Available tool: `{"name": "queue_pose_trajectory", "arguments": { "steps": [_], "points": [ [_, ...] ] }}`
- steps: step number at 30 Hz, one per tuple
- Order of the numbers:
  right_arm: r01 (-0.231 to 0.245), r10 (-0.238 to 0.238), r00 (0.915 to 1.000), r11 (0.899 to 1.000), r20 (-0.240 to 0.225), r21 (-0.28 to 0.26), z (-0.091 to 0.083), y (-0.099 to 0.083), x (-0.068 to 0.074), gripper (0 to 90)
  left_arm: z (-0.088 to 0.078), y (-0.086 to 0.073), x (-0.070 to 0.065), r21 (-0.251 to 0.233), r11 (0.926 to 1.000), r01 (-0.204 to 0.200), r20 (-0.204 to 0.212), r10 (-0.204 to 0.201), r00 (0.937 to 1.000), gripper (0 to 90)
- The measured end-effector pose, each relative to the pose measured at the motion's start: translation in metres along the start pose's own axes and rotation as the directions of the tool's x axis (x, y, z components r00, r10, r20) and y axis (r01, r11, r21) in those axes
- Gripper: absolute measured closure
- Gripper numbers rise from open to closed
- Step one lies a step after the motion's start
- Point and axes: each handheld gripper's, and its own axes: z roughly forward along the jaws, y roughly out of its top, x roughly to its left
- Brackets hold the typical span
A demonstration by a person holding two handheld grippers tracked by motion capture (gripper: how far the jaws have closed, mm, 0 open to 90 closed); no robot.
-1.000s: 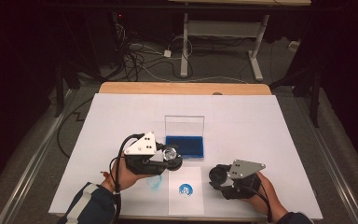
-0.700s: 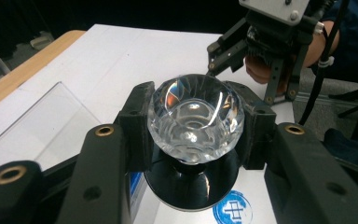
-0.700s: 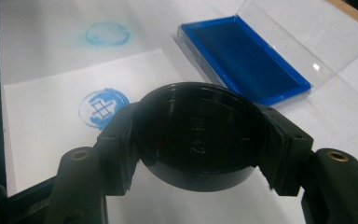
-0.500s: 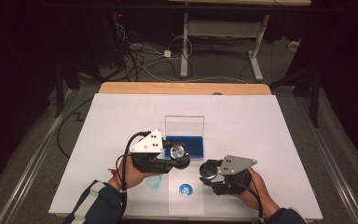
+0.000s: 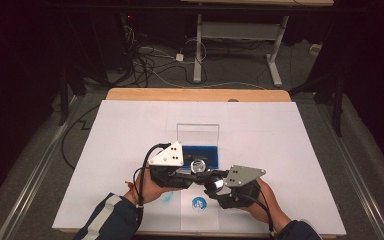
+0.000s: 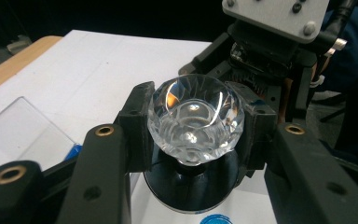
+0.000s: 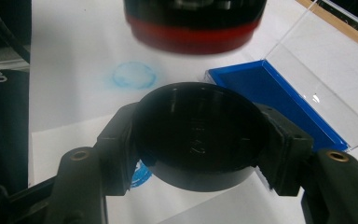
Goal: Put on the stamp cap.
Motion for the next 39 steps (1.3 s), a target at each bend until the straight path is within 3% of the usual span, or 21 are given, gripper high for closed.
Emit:
{"name": "queue_pose_trajectory", "arguments": {
  "steps": [9,18,25,39],
  "points": [
    [-0.002,0.002,0.9998,1.000,-0.018,0.000,0.005,0.003,0.002,38.1,0.015,-0.004,-0.002,0.005,1.0000,0.007,0.041,-0.007,0.9991,53.6],
    [-0.014,0.014,0.9994,1.000,-0.031,0.002,0.007,0.003,0.004,38.1,0.023,-0.006,-0.003,0.027,0.9996,0.001,0.044,-0.002,0.9990,53.6],
    [-0.018,0.018,0.9993,1.000,-0.033,0.004,0.009,0.003,0.004,38.1,0.027,-0.007,-0.004,0.021,0.9998,0.006,0.065,-0.007,0.9979,53.6],
    [-0.027,0.027,0.9993,1.000,-0.024,0.014,0.008,0.002,0.005,38.3,0.030,-0.010,-0.004,0.019,0.9998,0.009,0.067,-0.010,0.9977,53.6]
  ]
}}
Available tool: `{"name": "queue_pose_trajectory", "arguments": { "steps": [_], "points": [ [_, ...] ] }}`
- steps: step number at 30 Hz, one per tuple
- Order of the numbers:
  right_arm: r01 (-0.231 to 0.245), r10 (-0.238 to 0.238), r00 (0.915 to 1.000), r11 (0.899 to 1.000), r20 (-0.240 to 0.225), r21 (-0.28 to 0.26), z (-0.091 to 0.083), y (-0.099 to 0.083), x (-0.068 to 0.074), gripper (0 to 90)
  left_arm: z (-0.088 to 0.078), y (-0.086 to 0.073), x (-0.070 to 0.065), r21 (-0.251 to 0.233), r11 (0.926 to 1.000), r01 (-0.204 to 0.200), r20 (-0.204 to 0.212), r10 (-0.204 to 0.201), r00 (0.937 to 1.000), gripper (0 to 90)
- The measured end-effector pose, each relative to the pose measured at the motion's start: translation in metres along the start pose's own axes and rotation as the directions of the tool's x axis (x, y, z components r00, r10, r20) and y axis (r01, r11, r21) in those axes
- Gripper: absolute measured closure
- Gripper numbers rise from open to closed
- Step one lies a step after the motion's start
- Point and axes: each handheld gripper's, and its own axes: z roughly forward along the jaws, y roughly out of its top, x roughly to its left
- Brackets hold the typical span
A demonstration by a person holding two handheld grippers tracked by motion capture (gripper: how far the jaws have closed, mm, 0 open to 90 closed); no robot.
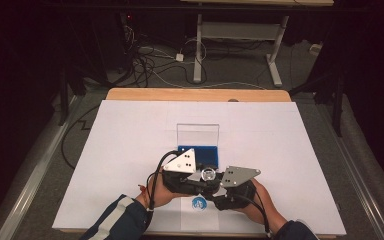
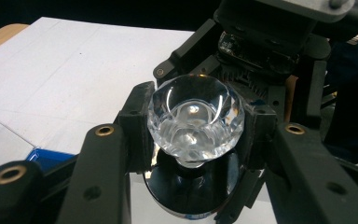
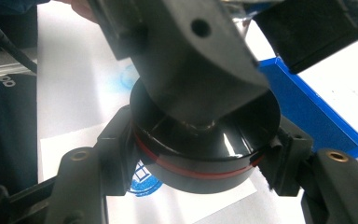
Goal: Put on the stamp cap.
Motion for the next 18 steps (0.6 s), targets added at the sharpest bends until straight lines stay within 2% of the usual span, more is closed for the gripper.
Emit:
{"name": "queue_pose_trajectory", "arguments": {
  "steps": [8,18],
  "points": [
    [0.002,-0.003,1.0000,1.000,0.006,0.017,0.0015,-0.0008,0.0005,38.4,0.0025,-0.0023,0.0004,0.001,1.0000,0.001,0.003,-0.001,1.0000,53.6],
    [-0.009,0.010,0.9999,1.000,0.008,-0.018,-0.0005,-0.0020,0.0015,38.4,-0.0005,-0.0038,0.0019,-0.021,0.9997,0.009,0.008,-0.009,0.9999,53.7]
  ]
}}
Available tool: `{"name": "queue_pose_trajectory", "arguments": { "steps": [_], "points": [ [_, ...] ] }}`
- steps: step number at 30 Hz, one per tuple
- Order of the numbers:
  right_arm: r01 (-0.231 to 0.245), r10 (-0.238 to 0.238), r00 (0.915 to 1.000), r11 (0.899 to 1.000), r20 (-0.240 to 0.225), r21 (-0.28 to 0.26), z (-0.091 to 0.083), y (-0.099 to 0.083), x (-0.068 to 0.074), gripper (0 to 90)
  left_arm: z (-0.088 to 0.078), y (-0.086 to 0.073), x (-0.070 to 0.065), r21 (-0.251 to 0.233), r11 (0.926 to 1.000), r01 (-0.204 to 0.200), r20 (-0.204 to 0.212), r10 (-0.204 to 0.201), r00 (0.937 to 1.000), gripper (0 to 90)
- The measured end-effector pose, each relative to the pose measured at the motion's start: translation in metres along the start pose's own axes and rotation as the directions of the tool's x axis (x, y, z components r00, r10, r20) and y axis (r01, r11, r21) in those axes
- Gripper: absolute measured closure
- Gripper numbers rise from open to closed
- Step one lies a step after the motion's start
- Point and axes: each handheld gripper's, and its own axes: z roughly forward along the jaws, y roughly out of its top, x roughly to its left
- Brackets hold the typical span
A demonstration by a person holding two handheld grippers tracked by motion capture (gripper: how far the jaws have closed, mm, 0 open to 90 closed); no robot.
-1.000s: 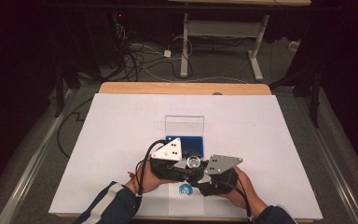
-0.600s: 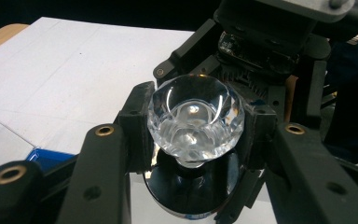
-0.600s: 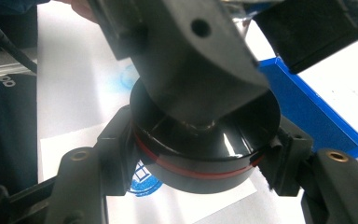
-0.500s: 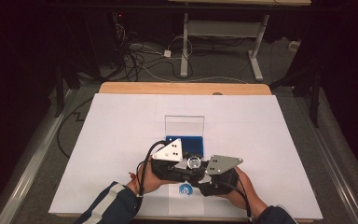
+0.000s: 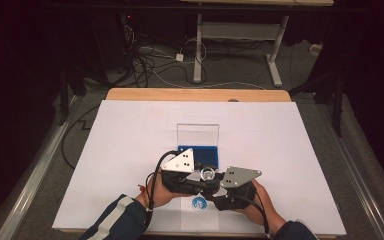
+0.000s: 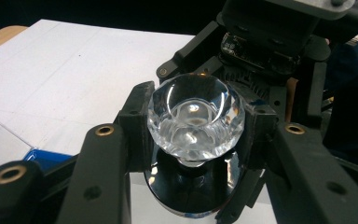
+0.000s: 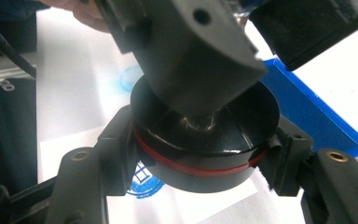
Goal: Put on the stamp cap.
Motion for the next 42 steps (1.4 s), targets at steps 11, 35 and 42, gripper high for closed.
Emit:
{"name": "queue_pose_trajectory", "arguments": {
  "steps": [11,35,42],
  "points": [
    [0.007,-0.007,0.9999,1.000,0.013,-0.013,-0.001,0.000,0.003,38.5,-0.001,0.001,-0.004,-0.004,0.9998,-0.018,-0.005,0.018,0.9998,53.7],
    [-0.020,0.020,0.9998,1.000,-0.011,-0.010,-0.001,-0.001,0.002,38.6,0.003,0.001,-0.008,0.010,0.9989,-0.045,-0.015,0.045,0.9989,53.8],
    [-0.016,0.016,0.9998,1.000,-0.012,0.004,0.001,-0.002,0.003,38.6,0.006,0.001,-0.011,0.026,0.9972,-0.070,-0.026,0.071,0.9972,53.8]
  ]
}}
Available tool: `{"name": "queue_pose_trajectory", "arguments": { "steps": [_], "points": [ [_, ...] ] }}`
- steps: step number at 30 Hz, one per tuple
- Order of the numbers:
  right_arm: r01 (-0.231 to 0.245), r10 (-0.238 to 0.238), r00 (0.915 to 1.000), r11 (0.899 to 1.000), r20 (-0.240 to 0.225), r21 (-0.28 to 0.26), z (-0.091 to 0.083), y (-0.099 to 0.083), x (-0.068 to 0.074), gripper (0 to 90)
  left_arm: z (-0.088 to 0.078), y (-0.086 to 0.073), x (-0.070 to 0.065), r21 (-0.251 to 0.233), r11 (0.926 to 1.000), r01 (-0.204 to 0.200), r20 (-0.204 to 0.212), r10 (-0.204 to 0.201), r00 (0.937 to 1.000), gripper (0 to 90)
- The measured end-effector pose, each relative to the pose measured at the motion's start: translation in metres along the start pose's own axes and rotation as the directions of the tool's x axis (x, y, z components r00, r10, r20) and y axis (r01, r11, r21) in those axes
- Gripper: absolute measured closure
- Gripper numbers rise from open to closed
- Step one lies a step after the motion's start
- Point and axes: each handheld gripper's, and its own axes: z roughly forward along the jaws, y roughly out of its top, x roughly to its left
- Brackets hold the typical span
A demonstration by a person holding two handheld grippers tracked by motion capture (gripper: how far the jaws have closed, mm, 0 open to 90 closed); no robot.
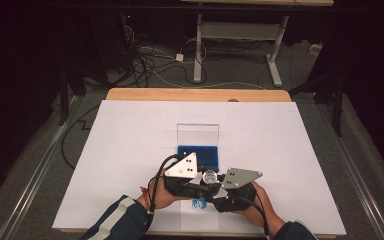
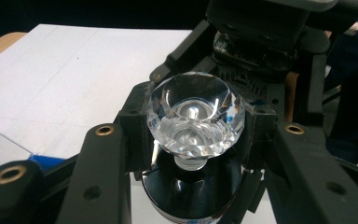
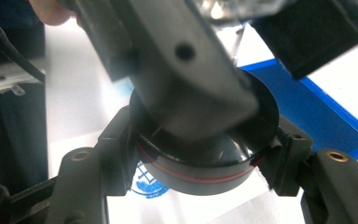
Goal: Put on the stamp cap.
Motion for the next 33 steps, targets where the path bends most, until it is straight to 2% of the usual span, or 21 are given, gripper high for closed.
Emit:
{"name": "queue_pose_trajectory", "arguments": {
  "steps": [5,7,11,16,21,26,33],
  "points": [
    [0.000,0.000,1.0000,1.000,-0.001,-0.004,-0.0003,0.0001,-0.0003,38.6,-0.0012,0.0015,-0.0001,0.004,1.0000,-0.006,-0.005,0.006,1.0000,53.8],
    [-0.001,0.001,1.0000,1.000,0.001,-0.005,-0.0007,0.0000,-0.0003,38.5,-0.0014,0.0003,0.0021,-0.002,0.9999,0.011,0.006,-0.011,0.9999,53.8],
    [-0.013,0.013,0.9998,1.000,-0.013,-0.004,0.0017,-0.0017,-0.0017,38.3,0.0000,-0.0009,0.0034,0.004,0.9998,0.019,0.005,-0.019,0.9998,53.7],
    [-0.016,0.016,0.9999,1.000,0.001,-0.008,0.0028,-0.0020,-0.0006,38.1,0.0000,-0.0012,0.0050,-0.005,0.9995,0.031,0.015,-0.031,0.9994,53.6],
    [-0.011,0.011,0.9999,1.000,0.005,0.002,0.0035,-0.0022,-0.0003,38.1,0.0009,-0.0011,0.0044,0.007,0.9997,0.024,0.008,-0.025,0.9997,53.6],
    [-0.010,0.010,0.9998,1.000,0.014,-0.014,0.0015,-0.0020,0.0011,38.4,-0.0017,-0.0034,0.0066,-0.026,0.9988,0.041,0.034,-0.040,0.9986,53.7],
    [-0.027,0.027,0.9996,1.000,0.000,-0.011,0.0013,-0.0026,0.0022,38.6,0.0002,-0.0054,0.0048,-0.028,0.9988,0.040,0.039,-0.039,0.9985,53.9]
  ]
}}
